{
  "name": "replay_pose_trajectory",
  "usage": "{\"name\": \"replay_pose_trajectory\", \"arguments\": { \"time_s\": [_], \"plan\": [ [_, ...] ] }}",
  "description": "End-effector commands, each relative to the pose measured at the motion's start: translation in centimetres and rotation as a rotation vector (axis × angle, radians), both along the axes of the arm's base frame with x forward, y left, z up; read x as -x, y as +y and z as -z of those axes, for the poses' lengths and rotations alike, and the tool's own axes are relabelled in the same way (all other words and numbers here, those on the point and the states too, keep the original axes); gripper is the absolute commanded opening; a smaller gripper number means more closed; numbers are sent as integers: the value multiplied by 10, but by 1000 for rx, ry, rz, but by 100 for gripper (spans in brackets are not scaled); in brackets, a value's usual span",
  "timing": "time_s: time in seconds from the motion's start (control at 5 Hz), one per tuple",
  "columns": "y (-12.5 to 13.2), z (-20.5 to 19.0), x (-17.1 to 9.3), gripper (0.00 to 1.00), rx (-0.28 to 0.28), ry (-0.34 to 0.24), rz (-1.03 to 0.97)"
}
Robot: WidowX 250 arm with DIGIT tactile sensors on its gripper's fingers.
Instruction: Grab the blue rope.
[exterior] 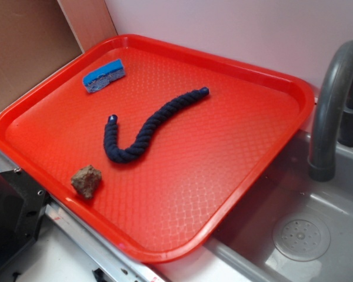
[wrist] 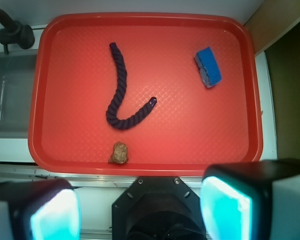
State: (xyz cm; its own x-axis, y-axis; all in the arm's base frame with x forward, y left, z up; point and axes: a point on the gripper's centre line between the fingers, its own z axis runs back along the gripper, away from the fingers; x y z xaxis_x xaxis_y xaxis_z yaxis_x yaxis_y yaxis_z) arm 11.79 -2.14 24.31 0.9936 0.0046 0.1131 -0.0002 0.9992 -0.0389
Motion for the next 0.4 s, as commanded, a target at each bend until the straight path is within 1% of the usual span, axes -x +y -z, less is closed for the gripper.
{"name": "replay_pose_trajectory", "arguments": {
  "time_s": [0.0,0.2],
  "plan": [
    [0,0,0,100,0,0,0],
    [-16,17,-37,100,-7,-27,88]
  ]
}}
